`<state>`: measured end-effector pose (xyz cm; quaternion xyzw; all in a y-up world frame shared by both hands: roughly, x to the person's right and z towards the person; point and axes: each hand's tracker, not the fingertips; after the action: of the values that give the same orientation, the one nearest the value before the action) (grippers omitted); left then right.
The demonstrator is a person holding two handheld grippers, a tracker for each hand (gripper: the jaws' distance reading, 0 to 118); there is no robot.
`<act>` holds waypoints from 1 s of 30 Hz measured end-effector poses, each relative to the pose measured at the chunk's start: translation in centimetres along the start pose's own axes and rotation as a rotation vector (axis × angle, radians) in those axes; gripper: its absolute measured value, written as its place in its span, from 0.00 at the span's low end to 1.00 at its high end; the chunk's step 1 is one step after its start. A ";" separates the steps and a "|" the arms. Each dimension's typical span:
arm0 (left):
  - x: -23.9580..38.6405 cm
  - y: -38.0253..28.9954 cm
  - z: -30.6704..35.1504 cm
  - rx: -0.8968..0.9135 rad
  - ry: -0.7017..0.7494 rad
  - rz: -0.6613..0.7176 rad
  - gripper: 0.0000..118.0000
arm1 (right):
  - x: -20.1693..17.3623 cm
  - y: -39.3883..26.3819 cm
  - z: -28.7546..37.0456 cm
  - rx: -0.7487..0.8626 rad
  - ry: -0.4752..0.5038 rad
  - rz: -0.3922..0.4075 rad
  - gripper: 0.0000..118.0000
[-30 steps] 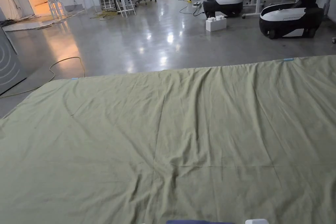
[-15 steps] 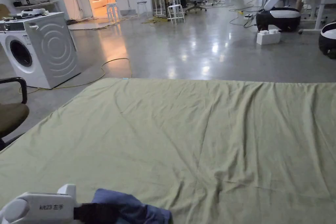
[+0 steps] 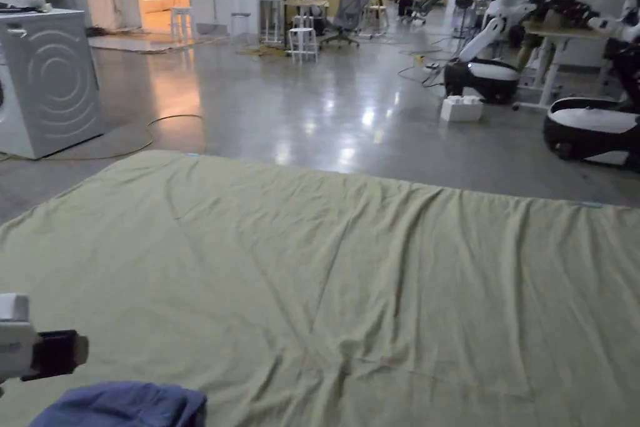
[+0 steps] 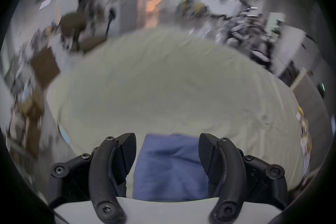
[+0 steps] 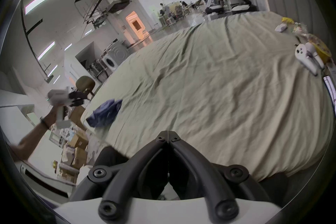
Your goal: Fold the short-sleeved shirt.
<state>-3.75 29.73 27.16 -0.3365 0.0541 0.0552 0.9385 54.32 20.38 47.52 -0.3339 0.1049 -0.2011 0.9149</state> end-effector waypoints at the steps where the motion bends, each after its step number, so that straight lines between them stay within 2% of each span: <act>1: 1.4 0.3 3.4 0.096 -0.076 -0.041 0.62 | 0.1 0.9 0.9 0.063 -0.035 0.006 0.00; 3: 2.9 0.5 9.1 0.239 -0.178 -0.081 0.62 | -0.5 3.0 3.3 0.200 -0.105 0.055 0.00; 8: 9.3 -2.9 19.3 0.591 -0.285 -0.157 0.62 | -2.5 6.1 9.4 0.461 -0.177 0.170 0.00; 12: 14.8 -6.0 22.4 0.658 -0.308 -0.168 0.61 | -4.3 6.2 13.0 0.588 -0.224 0.199 0.00; 16: 18.9 -8.4 24.4 0.700 -0.253 -0.318 0.56 | -6.0 5.5 15.6 0.673 -0.234 0.310 0.00; 17: 19.3 -8.7 24.7 0.693 -0.248 -0.349 0.54 | -6.3 5.4 15.9 0.692 -0.238 0.337 0.00; 18: 19.0 -9.5 24.0 0.680 -0.209 -0.366 0.47 | -6.6 5.2 16.2 0.723 -0.241 0.400 0.00; 19: 18.9 -9.6 24.0 0.654 -0.159 -0.311 0.40 | -6.6 4.8 16.2 0.731 -0.246 0.419 0.00; 20: 18.3 -9.5 23.8 0.635 -0.154 -0.279 0.32 | -6.5 4.5 16.1 0.735 -0.257 0.428 0.00; 21: 17.9 -9.6 24.2 0.627 -0.233 -0.268 0.20 | -6.3 4.3 15.9 0.715 -0.268 0.415 0.00; 22: 17.6 -9.8 24.5 0.617 -0.257 -0.261 0.15 | -6.2 4.0 15.8 0.688 -0.284 0.399 0.00; 24: 17.1 -10.1 24.8 0.634 -0.189 -0.260 0.05 | -6.3 3.3 15.9 0.685 -0.293 0.394 0.00; 26: 17.3 -10.1 25.6 0.628 -0.166 -0.279 0.03 | -6.4 3.0 16.2 0.693 -0.308 0.402 0.00; 28: 17.3 -10.3 25.4 0.617 -0.164 -0.299 0.03 | -6.7 2.9 16.4 0.667 -0.324 0.371 0.00; 30: 17.3 -10.6 25.5 0.625 -0.153 -0.302 0.03 | -7.1 2.7 16.7 0.685 -0.328 0.401 0.00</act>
<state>16.49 39.00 51.00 -0.0320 -0.0524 -0.0783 0.9950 54.19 34.90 58.74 -0.0111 -0.0518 0.0134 0.9985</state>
